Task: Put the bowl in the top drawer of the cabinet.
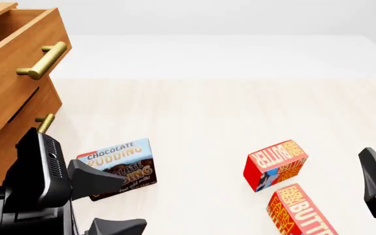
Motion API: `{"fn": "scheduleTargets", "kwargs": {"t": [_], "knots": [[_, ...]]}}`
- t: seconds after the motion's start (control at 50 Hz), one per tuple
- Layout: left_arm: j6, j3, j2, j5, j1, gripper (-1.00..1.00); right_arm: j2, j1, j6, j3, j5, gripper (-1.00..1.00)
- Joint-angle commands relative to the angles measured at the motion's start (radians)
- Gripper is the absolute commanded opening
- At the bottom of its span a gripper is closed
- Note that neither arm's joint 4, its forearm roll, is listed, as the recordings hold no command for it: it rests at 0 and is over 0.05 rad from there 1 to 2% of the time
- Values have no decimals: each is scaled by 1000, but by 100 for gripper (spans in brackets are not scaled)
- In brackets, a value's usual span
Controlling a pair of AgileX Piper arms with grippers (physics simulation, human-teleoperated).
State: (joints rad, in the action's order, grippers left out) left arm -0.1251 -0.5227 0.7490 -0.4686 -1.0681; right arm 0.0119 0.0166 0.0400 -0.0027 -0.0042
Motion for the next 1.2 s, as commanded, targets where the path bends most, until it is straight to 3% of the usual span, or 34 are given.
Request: {"fn": "scheduleTargets", "kwargs": {"t": [0.02,0.08,0.58,1.2], "knots": [[-13,2,2,-39,-4,100,-1,7,0,0,0,100],[-60,13,5,-39,-22,100,-2,10,0,0,-1,100],[-149,98,90,118,-95,100,-6,-2,2,0,0,100],[-233,175,106,219,-129,100,-8,4,1,0,-2,100]]}}
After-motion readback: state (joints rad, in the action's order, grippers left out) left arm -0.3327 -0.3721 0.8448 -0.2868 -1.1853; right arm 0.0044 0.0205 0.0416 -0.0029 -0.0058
